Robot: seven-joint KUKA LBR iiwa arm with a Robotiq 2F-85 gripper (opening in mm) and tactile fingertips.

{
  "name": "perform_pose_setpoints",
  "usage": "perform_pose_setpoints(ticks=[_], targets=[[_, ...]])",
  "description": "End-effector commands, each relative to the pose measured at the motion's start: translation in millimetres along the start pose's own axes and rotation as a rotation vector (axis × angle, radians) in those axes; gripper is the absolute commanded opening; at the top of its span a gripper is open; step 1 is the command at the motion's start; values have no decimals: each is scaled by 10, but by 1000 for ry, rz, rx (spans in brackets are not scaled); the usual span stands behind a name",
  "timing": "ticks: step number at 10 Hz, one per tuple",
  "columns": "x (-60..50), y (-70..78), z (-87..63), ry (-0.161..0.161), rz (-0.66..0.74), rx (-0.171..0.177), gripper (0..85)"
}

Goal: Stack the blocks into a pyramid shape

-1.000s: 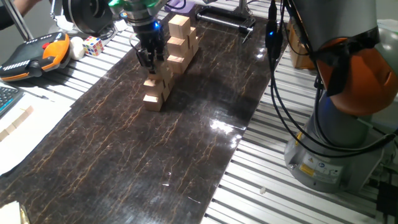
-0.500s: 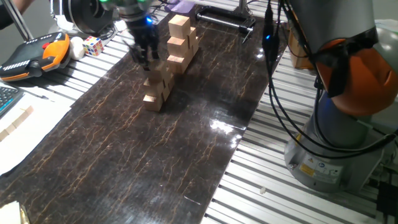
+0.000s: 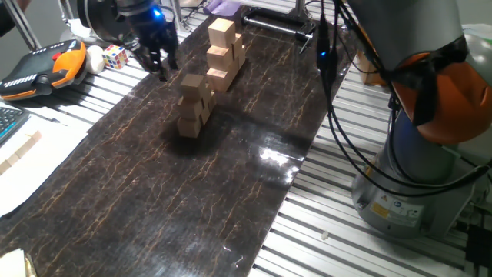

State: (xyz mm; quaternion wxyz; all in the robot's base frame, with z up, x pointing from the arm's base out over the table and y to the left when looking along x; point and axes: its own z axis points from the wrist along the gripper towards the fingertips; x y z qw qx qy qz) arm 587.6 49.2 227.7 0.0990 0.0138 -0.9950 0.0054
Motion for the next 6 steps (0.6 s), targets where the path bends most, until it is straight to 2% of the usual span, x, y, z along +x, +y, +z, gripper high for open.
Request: perform_pose_setpoints(ticks=[1, 2, 3, 6], targets=[[5, 272, -32, 1, -1, 12, 90], [34, 370, -34, -8, 2, 26, 7], [66, 448, -27, -14, 3, 35, 7], [104, 599, 1, -12, 1, 25, 7]])
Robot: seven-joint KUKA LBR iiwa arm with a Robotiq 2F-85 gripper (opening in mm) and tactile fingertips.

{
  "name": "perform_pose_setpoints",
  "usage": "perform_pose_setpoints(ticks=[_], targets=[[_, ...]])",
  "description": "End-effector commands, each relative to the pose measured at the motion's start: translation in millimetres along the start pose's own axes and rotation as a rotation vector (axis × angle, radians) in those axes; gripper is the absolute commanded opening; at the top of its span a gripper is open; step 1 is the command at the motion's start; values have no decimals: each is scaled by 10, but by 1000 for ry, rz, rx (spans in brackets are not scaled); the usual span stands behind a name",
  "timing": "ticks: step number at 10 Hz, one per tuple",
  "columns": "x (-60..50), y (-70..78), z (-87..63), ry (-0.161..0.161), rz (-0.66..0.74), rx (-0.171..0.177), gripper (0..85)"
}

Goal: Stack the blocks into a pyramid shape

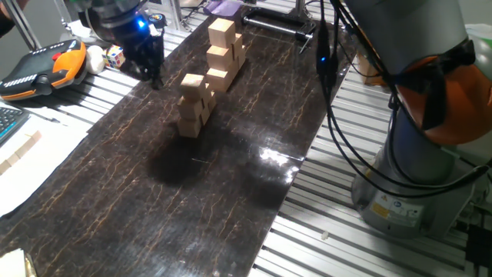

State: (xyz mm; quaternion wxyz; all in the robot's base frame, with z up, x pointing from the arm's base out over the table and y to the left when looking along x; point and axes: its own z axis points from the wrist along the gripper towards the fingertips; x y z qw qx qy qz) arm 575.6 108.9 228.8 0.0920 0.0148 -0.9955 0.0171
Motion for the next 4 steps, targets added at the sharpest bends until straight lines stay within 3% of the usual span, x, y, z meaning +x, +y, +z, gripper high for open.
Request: perform_pose_setpoints(ticks=[1, 4], targets=[[-3, 6, 2, -3, 0, -2, 7], [-25, 23, 16, -20, -6, -4, 7]])
